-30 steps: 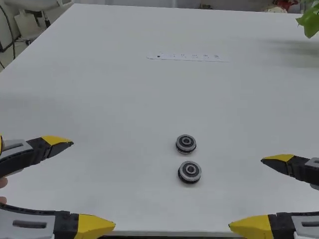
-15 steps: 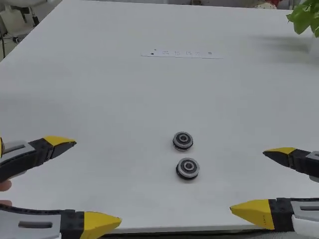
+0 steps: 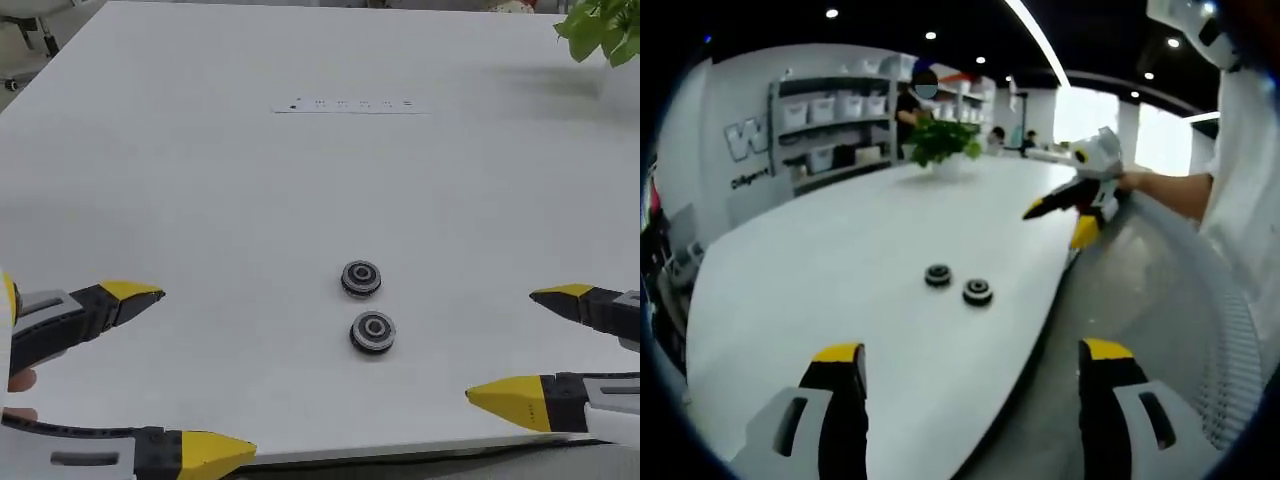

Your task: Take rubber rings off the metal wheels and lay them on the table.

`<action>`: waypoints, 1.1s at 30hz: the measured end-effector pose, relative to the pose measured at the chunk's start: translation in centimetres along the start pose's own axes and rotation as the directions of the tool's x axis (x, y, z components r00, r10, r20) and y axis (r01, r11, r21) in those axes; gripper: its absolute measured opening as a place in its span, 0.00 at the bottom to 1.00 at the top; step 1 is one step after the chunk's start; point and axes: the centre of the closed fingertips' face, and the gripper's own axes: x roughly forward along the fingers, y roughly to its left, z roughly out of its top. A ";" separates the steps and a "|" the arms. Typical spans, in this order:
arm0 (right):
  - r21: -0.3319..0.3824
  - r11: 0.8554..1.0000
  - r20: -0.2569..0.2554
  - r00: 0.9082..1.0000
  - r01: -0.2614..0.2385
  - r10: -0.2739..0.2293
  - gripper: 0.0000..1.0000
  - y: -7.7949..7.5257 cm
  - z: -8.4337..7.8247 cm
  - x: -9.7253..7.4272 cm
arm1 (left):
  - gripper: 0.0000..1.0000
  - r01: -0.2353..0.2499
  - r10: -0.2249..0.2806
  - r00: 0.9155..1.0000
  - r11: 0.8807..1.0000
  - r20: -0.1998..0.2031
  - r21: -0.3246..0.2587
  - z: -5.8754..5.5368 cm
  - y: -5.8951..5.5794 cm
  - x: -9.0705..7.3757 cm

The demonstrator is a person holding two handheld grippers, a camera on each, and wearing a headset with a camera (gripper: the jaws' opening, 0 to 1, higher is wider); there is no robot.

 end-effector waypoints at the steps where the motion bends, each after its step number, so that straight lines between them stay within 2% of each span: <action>1: 0.001 1.000 -0.001 1.000 0.003 -0.003 0.86 -0.1 -0.1 0.0 | 0.89 0.002 -0.002 1.000 1.000 0.000 0.003 0.0 0.0 0.0; 5: 0.011 1.000 0.013 1.000 0.023 -0.024 0.87 -0.5 0.1 -0.2 | 0.89 0.006 -0.006 1.000 1.000 0.001 0.017 0.1 -0.2 0.1; 9: 0.021 0.999 0.024 0.999 0.037 -0.037 0.87 -0.9 0.2 -0.3 | 0.89 0.015 -0.015 1.000 1.000 0.010 0.006 0.2 -0.4 0.1; 12: 0.022 0.999 0.021 0.999 0.028 -0.028 0.87 -0.7 0.2 -0.2 | 0.89 -0.004 0.004 1.000 1.000 0.006 0.006 0.1 0.1 0.0; 16: 0.007 1.000 0.008 1.000 0.011 -0.012 0.87 -0.4 -0.1 -0.1 | 0.88 -0.006 0.006 1.000 1.000 -0.001 0.013 0.1 0.0 0.1; 18: 0.004 1.000 0.017 1.000 0.007 -0.007 0.86 -0.3 0.1 -0.1 | 0.88 -0.017 0.017 1.000 1.000 -0.015 0.011 -0.2 0.3 0.1; 20: 0.031 0.999 0.047 0.999 -0.025 0.024 0.86 0.1 0.5 -0.1 | 0.89 -0.034 0.034 0.999 0.999 -0.042 -0.004 -0.9 0.8 0.2; 24: 0.055 0.997 0.064 0.997 -0.056 0.052 0.85 0.5 0.7 0.0 | 0.91 -0.077 0.077 0.997 0.997 -0.020 -0.002 -0.5 1.5 -0.1; 25: 0.056 0.997 0.058 0.997 -0.061 0.057 0.85 0.6 0.6 0.0 | 0.91 -0.102 0.101 0.995 0.995 -0.022 -0.019 -0.5 1.8 -0.3; 26: 0.050 0.997 0.048 0.997 -0.060 0.058 0.85 0.7 0.5 0.0 | 0.91 -0.126 0.126 0.991 0.992 -0.042 -0.016 -0.9 2.2 -0.4; 27: 0.036 0.997 0.038 0.997 -0.065 0.064 0.85 0.8 0.3 0.1 | 0.91 -0.144 0.144 0.988 0.990 -0.062 0.007 -1.2 2.5 -0.6; 30: 0.023 0.994 0.018 0.994 -0.105 0.105 0.85 1.6 0.1 0.4 | 0.91 -0.145 0.145 0.988 0.989 -0.060 -0.002 -1.2 2.6 -0.5; 33: -0.008 0.995 -0.016 0.995 -0.099 0.099 0.84 1.5 -0.4 0.5 | 0.90 -0.177 0.176 0.983 0.984 -0.059 -0.007 -1.2 3.1 -0.7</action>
